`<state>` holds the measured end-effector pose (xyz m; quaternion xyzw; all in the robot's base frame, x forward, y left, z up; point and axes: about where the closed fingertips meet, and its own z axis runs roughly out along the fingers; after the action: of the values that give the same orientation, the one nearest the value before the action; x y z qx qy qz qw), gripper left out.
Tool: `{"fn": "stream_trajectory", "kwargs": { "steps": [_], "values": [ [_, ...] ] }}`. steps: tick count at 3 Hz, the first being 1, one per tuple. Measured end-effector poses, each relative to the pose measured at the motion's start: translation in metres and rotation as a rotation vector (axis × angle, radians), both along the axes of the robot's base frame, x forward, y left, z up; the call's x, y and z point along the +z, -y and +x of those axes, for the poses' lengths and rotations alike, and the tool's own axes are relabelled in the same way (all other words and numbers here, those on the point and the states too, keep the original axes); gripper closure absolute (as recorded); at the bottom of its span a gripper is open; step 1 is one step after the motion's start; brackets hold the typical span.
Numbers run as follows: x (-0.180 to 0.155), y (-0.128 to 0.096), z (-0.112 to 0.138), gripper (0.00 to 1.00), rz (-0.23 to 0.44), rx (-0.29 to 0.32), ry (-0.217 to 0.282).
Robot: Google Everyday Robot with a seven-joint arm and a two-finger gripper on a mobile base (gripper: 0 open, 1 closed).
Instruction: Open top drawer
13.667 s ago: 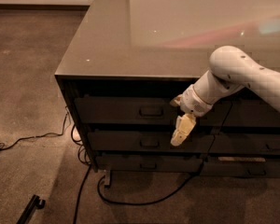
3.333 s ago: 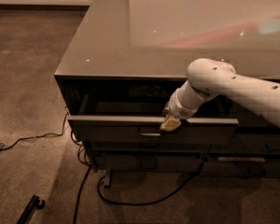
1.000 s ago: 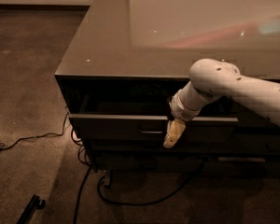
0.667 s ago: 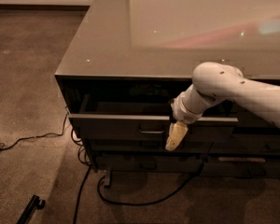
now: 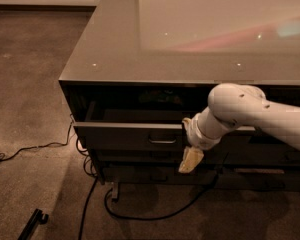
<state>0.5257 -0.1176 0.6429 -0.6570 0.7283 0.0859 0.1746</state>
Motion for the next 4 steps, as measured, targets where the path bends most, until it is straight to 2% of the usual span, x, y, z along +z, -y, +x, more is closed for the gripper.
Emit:
{"fn": "stream_trajectory", "kwargs": {
  "steps": [1,3,4],
  "values": [
    [-0.006,0.003,-0.016,0.41,-0.008,0.008,-0.022],
    [0.009,0.003,-0.016,0.88,-0.008,0.008,-0.022],
    [0.015,0.003,-0.016,0.86,-0.008,0.008,-0.022]
  ]
}}
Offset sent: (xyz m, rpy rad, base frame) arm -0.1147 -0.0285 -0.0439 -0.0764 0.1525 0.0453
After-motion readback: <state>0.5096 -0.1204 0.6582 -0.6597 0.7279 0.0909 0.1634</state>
